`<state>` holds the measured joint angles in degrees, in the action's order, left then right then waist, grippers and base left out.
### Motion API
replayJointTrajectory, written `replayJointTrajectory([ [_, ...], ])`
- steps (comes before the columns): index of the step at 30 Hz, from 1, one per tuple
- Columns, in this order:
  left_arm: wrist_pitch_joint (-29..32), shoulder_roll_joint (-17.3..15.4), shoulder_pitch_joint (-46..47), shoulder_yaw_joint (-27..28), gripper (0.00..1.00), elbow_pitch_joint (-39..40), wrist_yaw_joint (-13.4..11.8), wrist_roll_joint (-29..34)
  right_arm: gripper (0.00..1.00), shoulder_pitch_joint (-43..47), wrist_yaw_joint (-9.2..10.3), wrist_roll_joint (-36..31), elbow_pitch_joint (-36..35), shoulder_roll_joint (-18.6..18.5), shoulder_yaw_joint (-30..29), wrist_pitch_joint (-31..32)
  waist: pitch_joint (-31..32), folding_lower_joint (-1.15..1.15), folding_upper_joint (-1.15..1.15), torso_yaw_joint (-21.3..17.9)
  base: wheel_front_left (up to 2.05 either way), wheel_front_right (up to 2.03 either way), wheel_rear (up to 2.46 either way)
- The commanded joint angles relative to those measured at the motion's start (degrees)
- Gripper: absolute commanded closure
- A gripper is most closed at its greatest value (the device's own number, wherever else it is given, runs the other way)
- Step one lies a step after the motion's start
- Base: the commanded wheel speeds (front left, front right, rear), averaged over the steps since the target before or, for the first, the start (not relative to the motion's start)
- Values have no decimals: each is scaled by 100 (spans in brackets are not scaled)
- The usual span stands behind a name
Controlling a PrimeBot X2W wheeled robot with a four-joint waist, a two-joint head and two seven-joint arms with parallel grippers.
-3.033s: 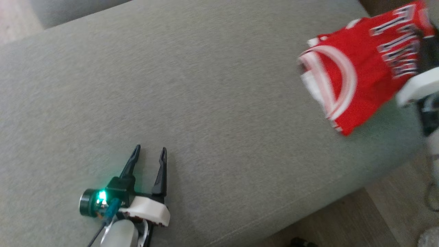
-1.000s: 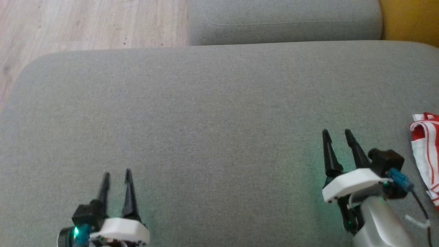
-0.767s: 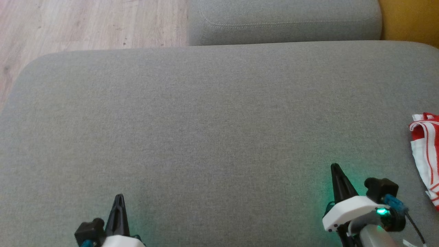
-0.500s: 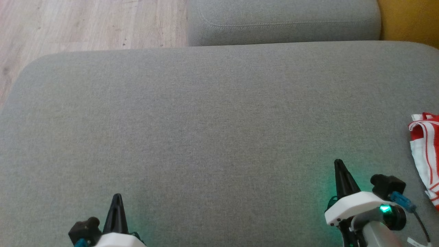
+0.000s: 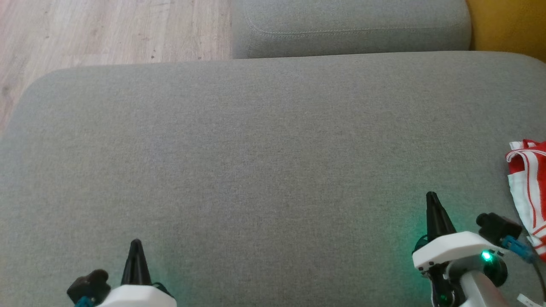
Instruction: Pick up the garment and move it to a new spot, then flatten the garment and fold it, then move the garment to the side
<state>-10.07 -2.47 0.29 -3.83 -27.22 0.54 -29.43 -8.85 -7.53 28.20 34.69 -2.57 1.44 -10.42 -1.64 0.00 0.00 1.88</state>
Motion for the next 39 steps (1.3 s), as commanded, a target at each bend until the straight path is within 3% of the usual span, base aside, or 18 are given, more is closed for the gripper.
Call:
replayJointTrajectory([
  [1,43,-12,270,103,100,228,33,-214,100,-188,1,228,-259,-14,-25,73,3,0,0,-4,0,0,0],
  [39,654,-23,391,455,100,640,283,-2510,100,-16,2,2565,-944,-20,-318,686,57,0,0,-74,0,0,0],
])
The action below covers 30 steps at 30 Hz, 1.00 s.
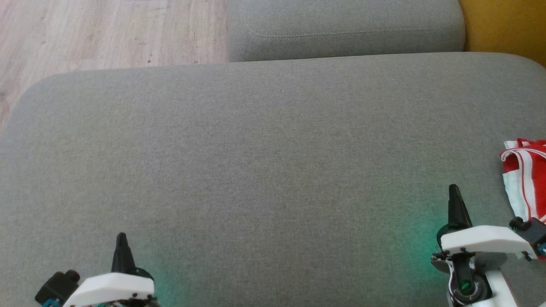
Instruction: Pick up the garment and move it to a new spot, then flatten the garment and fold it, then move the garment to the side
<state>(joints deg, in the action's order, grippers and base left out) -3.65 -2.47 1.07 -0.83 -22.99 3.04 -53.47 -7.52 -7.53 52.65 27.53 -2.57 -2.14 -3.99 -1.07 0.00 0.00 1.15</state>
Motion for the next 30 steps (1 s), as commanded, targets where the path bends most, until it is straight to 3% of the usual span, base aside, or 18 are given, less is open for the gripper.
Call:
replayJointTrajectory([
  [1,29,-24,316,165,100,228,41,-168,100,-144,2,182,-246,-21,32,60,2,0,0,-3,0,0,0],
  [30,491,-32,408,432,100,540,231,-1909,100,-14,3,1954,-765,-26,-189,525,43,0,0,-56,0,0,0],
])
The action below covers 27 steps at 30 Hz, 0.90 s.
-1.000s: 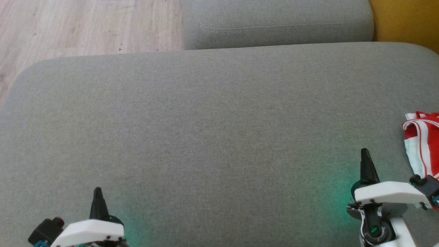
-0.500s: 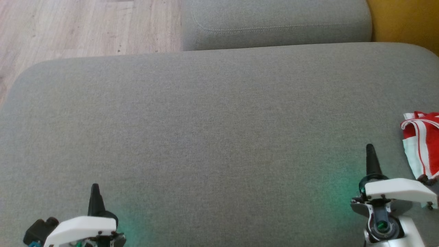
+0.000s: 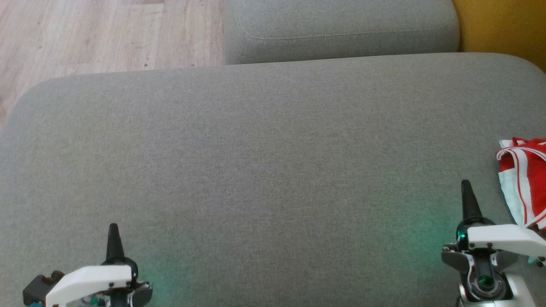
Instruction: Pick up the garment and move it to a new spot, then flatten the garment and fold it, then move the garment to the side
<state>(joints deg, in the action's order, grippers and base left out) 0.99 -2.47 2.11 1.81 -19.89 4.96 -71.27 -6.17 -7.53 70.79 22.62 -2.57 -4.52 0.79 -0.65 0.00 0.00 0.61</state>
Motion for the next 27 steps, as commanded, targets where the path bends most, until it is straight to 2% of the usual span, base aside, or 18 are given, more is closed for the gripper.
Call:
replayJointTrajectory([
  [1,43,-32,307,178,100,241,45,-188,100,-144,3,201,-292,-26,42,63,2,0,0,-3,0,0,0],
  [27,472,-40,393,426,100,531,222,-1805,100,-23,4,1846,-774,-30,-164,494,40,0,0,-52,0,0,0],
])
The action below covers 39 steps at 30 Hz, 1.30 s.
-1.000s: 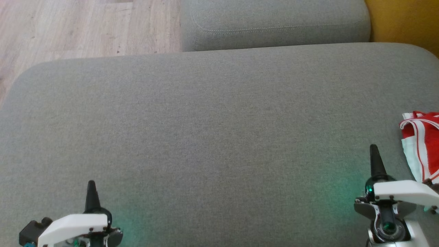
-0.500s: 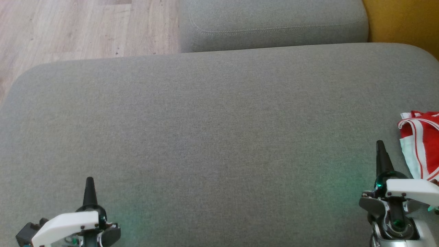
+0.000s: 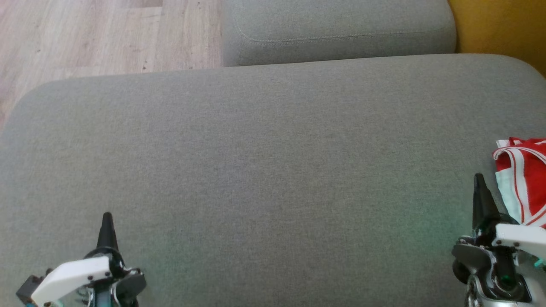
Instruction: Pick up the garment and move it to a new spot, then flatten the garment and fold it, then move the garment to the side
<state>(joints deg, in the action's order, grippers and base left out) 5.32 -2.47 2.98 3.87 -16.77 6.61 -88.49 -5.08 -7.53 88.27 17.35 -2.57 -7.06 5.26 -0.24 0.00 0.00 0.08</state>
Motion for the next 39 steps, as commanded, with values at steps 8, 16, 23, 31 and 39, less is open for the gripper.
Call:
replayJointTrajectory([
  [8,115,-41,322,263,100,270,88,-369,100,-110,4,389,-333,-31,53,123,6,0,0,-8,0,0,0],
  [16,115,-41,321,263,100,271,88,-369,100,-110,4,389,-333,-31,54,123,6,0,0,-8,0,0,0],
  [23,115,-41,321,263,100,271,88,-369,100,-110,4,389,-333,-31,54,123,6,0,0,-8,0,0,0],
  [31,115,-41,321,263,100,271,88,-369,100,-110,4,390,-333,-31,54,123,6,0,0,-8,0,0,0],
  [39,115,-41,321,263,100,271,88,-369,100,-110,4,390,-333,-31,54,123,6,0,0,-8,0,0,0],
])
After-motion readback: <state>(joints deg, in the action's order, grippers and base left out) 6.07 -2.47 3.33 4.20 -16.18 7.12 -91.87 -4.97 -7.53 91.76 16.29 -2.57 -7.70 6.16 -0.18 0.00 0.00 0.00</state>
